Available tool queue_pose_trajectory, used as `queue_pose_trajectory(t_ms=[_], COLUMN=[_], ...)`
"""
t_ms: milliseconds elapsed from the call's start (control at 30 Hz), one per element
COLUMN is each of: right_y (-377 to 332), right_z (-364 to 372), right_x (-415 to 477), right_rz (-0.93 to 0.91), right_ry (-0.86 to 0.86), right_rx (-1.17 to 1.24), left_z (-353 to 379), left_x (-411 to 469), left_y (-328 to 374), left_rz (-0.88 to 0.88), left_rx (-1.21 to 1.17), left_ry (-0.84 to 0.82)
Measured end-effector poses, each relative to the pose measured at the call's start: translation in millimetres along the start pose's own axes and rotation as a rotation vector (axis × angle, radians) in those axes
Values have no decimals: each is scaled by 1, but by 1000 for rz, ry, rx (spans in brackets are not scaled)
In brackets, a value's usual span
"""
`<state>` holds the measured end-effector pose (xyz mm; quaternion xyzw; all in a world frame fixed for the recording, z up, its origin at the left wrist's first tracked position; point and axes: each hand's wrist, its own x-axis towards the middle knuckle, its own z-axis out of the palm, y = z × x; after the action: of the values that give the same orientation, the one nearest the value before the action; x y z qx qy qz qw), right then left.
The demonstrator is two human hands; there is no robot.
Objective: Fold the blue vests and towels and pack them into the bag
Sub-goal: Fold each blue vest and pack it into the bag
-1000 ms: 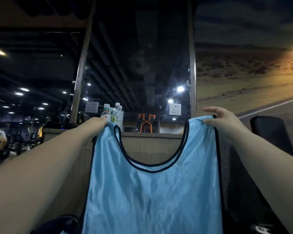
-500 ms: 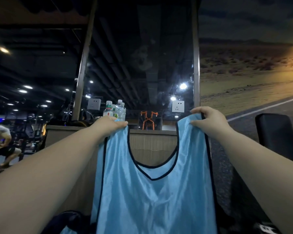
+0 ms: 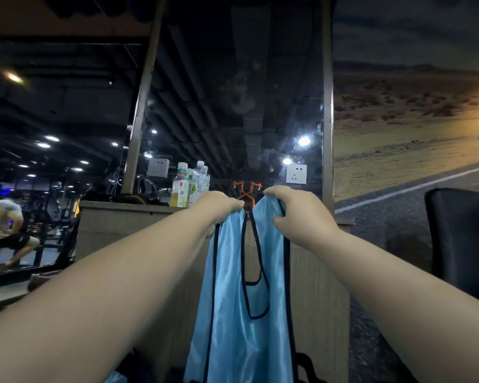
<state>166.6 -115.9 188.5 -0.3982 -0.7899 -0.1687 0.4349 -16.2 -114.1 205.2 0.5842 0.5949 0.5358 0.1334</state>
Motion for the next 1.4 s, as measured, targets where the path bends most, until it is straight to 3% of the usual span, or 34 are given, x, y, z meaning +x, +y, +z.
queue_pose_trajectory(t_ms=[100, 267, 533, 867, 1200, 1400], right_y=[0, 6, -22, -21, -22, -12], right_z=[6, 8, 19, 16, 17, 20], right_x=[1, 4, -4, -11, -13, -2], right_rz=[71, 194, 55, 19, -18, -21], right_ry=[35, 8, -151, -231, -314, -270], right_rx=[64, 141, 103, 235, 244, 229], left_z=[1, 5, 28, 24, 30, 29], left_x=[3, 0, -10, -22, -24, -15], left_y=[0, -6, 0, -5, -16, -20], left_rz=[3, -62, 43, 33, 219, 200], left_rx=[-12, -246, -271, -570, -436, -359], left_ry=[59, 72, -62, -264, -306, -219])
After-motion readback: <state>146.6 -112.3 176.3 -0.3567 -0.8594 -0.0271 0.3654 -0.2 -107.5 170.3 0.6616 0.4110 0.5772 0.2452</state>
